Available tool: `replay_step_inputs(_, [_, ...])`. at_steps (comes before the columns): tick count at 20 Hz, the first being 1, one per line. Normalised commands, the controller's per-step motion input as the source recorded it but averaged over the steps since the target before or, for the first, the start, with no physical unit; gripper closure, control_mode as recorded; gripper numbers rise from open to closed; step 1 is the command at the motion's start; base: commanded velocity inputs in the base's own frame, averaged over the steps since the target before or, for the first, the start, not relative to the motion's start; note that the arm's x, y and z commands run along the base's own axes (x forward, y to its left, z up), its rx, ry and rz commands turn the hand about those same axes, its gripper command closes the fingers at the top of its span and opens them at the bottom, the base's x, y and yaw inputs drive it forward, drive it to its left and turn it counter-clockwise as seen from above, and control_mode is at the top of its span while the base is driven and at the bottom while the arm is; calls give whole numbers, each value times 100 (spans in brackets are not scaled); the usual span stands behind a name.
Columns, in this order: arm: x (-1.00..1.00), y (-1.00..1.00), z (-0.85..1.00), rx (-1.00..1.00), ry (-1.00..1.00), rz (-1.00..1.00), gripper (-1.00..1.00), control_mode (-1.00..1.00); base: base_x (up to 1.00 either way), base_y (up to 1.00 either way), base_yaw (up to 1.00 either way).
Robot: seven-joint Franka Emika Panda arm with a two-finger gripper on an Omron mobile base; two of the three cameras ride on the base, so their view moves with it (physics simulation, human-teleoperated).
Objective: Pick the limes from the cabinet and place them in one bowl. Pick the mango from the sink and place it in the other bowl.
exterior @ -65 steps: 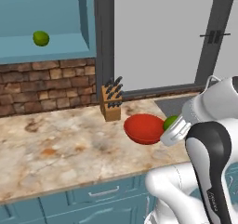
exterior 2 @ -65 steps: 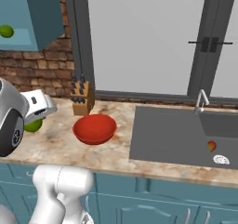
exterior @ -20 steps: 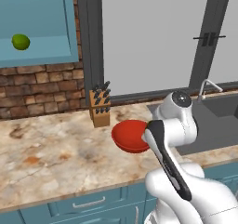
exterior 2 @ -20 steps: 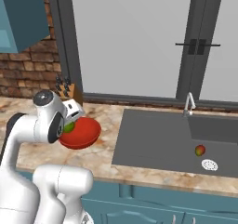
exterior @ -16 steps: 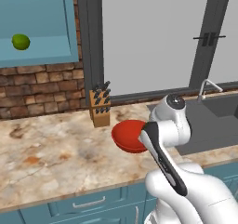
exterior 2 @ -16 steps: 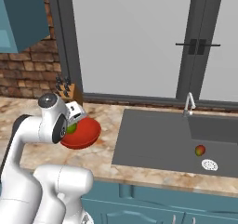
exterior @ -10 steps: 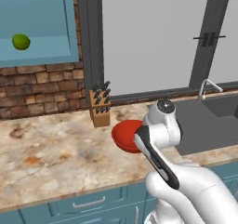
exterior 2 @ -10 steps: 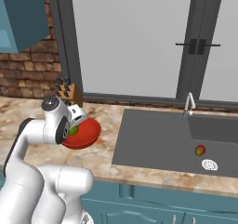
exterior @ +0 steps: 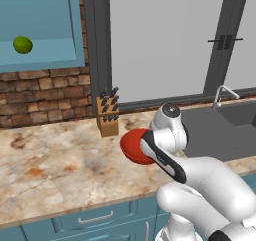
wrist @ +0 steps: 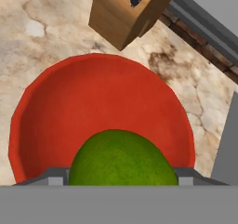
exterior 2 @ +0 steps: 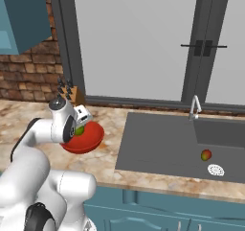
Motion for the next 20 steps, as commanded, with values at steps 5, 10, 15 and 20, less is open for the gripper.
replay_step_inputs(5, [0, 0, -29, -5, 0, 0, 100, -100, 0, 0, 0])
replay_step_inputs(10, [0, 0, -25, -4, -2, 0, 100, -100, 0, 0, 0])
replay_step_inputs(15, [1, 0, 0, 0, 0, 0, -100, -100, 0, 0, 0])
replay_step_inputs(20, [23, 0, -1, 0, -2, -1, -100, -100, 0, 0, 0])
